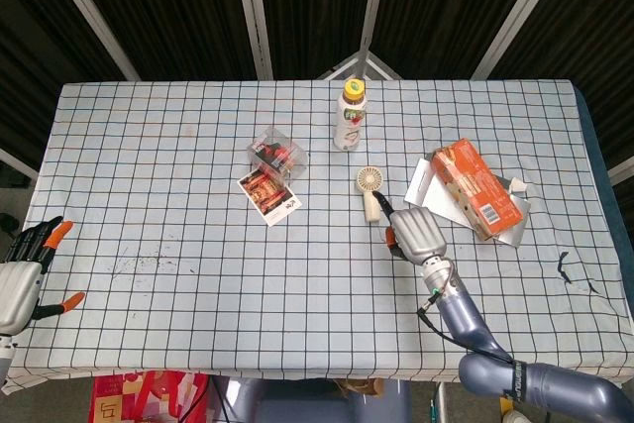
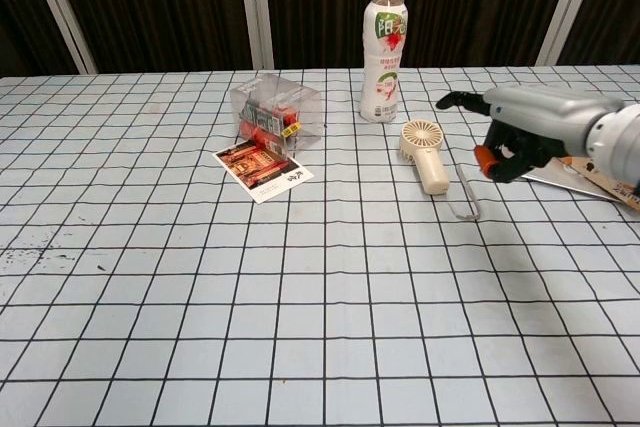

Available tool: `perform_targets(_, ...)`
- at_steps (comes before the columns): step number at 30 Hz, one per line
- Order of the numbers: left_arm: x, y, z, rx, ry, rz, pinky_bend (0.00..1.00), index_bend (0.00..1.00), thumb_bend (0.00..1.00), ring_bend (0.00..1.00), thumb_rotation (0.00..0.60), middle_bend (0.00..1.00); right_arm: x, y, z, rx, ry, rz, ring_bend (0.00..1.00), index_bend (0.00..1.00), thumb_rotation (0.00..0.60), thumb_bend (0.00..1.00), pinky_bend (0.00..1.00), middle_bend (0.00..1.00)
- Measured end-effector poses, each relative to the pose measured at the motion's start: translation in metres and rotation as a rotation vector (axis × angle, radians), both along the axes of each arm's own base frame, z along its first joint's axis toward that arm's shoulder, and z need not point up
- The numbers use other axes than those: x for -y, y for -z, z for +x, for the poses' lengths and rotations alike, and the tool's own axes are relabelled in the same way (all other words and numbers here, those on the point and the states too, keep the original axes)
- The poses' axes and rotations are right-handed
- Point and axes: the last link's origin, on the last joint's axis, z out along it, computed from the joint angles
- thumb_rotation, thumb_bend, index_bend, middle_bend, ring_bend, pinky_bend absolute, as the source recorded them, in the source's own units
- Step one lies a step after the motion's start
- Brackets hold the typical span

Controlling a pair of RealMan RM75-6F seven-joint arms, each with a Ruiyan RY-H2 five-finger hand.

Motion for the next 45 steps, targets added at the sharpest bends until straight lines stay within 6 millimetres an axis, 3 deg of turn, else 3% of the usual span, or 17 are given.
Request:
perform_targets(5, -0.001, -0.002, -0.001, 0.013, -0.008, -0.006, 0.00, 0.00, 0.01, 0.00, 0.600, 0.00, 0.013, 0.021, 0.001, -0.021, 0.034, 0.022, 0.91, 0.00, 0.600, 0.71, 0.90, 0.83)
perform_targets(15, -0.001, -0.002, 0.000, 0.030, -0.008, -0.021, 0.00, 0.00, 0.01, 0.00, 0.600, 0.00, 0.024, 0.043, -0.009, -0.029, 0.104, 0.043, 0.91, 0.00, 0.600, 0.71, 0.90, 0.83)
perform_targets(45, -0.002, -0.001, 0.002, 0.041, -0.014, -0.028, 0.00, 0.00, 0.01, 0.00, 0.600, 0.00, 0.026, 0.046, -0.013, -0.033, 0.130, 0.047, 0.91, 0.00, 0.600, 0.71, 0.90, 0.83)
